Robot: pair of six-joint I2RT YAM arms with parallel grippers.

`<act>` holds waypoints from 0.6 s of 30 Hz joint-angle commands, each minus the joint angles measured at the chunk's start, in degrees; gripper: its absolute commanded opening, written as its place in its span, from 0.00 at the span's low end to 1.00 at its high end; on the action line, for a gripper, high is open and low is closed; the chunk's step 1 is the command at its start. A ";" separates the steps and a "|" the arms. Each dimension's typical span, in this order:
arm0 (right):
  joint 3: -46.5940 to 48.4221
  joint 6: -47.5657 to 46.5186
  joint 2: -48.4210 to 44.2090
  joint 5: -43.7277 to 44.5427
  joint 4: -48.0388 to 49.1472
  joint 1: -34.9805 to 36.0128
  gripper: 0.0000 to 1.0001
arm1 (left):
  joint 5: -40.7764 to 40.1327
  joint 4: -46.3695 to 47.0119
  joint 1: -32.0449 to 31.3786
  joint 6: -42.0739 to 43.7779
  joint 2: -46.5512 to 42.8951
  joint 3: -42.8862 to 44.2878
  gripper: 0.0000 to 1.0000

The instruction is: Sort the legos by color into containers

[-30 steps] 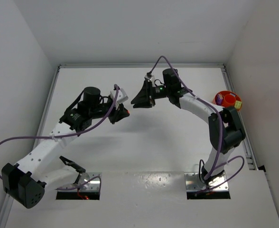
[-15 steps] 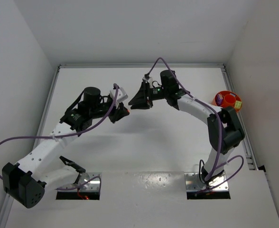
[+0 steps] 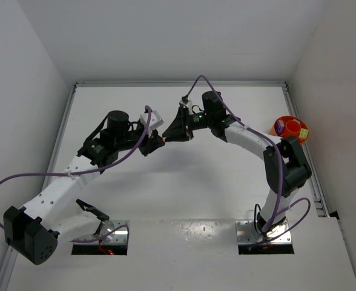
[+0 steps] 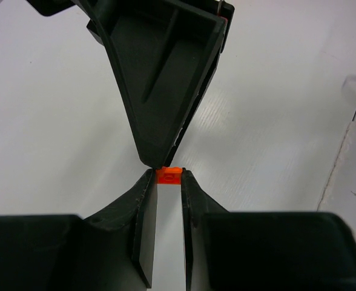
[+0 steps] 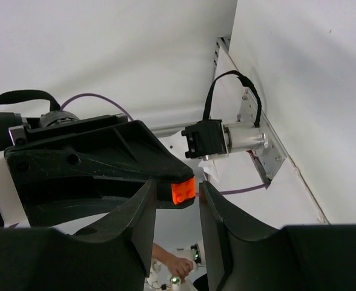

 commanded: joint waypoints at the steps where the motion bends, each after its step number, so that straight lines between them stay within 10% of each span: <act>1: 0.22 0.54 -1.52 -0.78 2.33 1.11 0.34 | -0.34 2.07 -0.67 -0.83 -0.02 0.48 0.00; 18: -0.30 1.07 -1.52 -1.31 4.17 2.17 0.16 | -2.01 4.26 1.71 -3.11 0.51 0.48 0.00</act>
